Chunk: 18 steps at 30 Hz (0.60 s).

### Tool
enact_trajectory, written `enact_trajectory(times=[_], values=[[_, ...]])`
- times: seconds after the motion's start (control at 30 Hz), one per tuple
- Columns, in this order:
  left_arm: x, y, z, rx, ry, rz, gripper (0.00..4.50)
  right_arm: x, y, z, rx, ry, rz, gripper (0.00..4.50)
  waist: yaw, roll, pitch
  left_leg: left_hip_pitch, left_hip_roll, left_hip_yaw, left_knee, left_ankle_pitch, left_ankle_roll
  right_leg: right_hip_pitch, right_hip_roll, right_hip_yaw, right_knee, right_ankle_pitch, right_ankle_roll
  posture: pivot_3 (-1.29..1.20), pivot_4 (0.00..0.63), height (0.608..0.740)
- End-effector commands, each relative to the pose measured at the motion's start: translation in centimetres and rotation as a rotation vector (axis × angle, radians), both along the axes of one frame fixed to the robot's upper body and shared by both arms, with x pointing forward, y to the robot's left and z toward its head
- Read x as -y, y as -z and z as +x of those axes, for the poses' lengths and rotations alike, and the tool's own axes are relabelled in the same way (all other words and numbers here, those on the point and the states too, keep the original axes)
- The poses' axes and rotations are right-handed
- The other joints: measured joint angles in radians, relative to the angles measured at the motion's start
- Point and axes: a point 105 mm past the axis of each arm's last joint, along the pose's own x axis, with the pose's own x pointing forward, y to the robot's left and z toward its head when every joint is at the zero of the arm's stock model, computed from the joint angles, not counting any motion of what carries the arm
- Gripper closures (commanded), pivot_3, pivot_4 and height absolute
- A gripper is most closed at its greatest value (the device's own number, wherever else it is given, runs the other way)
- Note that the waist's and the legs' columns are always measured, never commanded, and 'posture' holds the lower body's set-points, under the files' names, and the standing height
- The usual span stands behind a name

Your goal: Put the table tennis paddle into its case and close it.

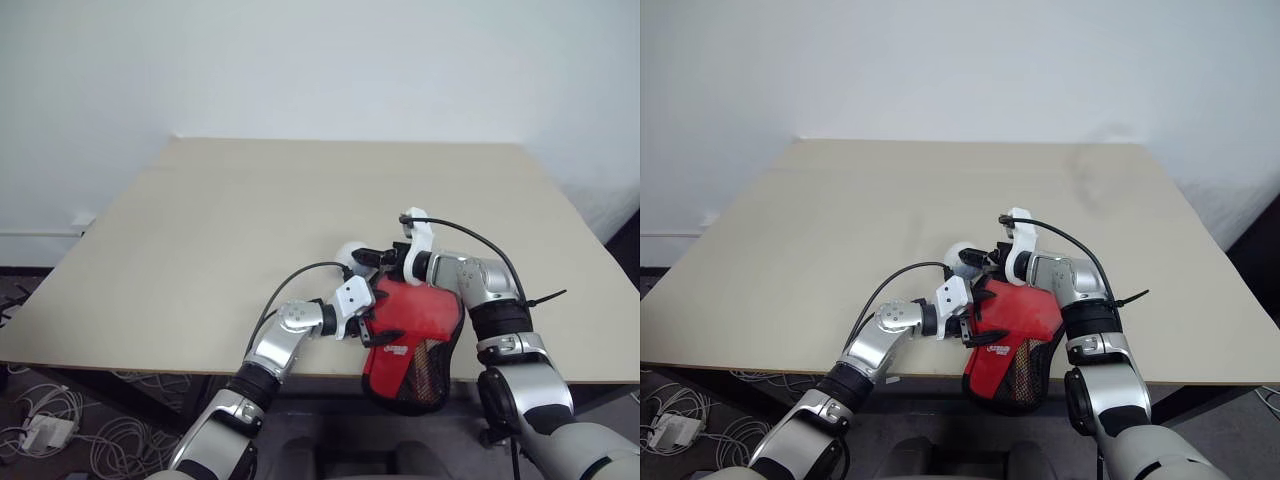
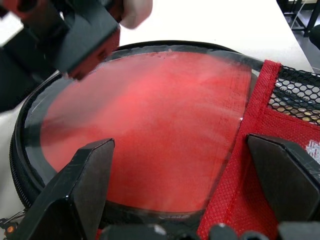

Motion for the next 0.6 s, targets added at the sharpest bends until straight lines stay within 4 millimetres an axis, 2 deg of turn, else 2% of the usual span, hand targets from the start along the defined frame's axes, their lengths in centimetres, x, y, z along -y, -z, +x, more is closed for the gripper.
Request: enact_trajectory(times=[0.03, 0.1, 0.2, 0.33, 0.47, 0.6], values=[[-0.5, 2.6, -0.6, -0.065, -0.014, 0.099, 0.02, -0.5, -1.3, 0.4, 0.031, -0.009, 0.003, 0.00, 0.000, 0.000, 0.000, 0.000, 0.000, 0.000, 0.000, 0.000, 0.000, 0.000, 0.000, 0.000, 0.000, 0.000, 0.000, 0.00, 0.000, 0.740], [-0.8, 2.7, -0.6, -0.070, -0.015, 0.105, 0.02, -0.4, -1.2, 0.5, 0.043, -0.001, -0.008, 0.00, 0.000, 0.000, 0.000, 0.000, 0.000, 0.000, 0.000, 0.000, 0.000, 0.000, 0.000, 0.000, 0.000, 0.000, 0.000, 0.00, 0.000, 0.740], [-1.3, 2.9, -0.4, -0.072, -0.023, 0.121, 0.00, 0.0, -1.5, 0.9, 0.073, 0.027, -0.014, 0.61, -0.001, 0.000, 0.000, 0.000, 0.000, 0.000, 0.000, 0.000, 0.000, 0.000, 0.000, 0.000, 0.000, 0.000, 0.000, 0.00, 0.000, 0.740], [-1.7, 4.0, 0.0, -0.064, -0.054, 0.193, 0.00, 1.1, -1.6, 1.4, 0.110, 0.066, -0.049, 2.00, 0.000, -0.001, -0.001, 0.001, 0.000, 0.000, 0.000, 0.000, 0.000, 0.001, 0.000, 0.000, 0.000, 0.000, 0.000, 0.00, 0.000, 0.740], [-1.5, 4.2, 0.2, -0.068, -0.069, 0.208, 0.00, 2.1, -2.4, 1.8, 0.157, 0.098, -0.046, 3.38, 0.000, -0.002, -0.002, 0.006, 0.000, 0.000, 0.000, 0.000, 0.000, 0.003, 0.000, 0.000, 0.000, 0.000, 0.000, 0.00, 0.000, 0.740], [-1.4, 4.4, 0.1, -0.072, -0.061, 0.219, 0.00, 3.1, -3.8, 2.5, 0.225, 0.156, -0.018, 4.49, 0.000, -0.002, -0.002, 0.007, 0.000, 0.000, 0.000, 0.000, 0.000, 0.004, 0.000, 0.000, 0.000, 0.000, 0.000, 0.00, 0.000, 0.740]])
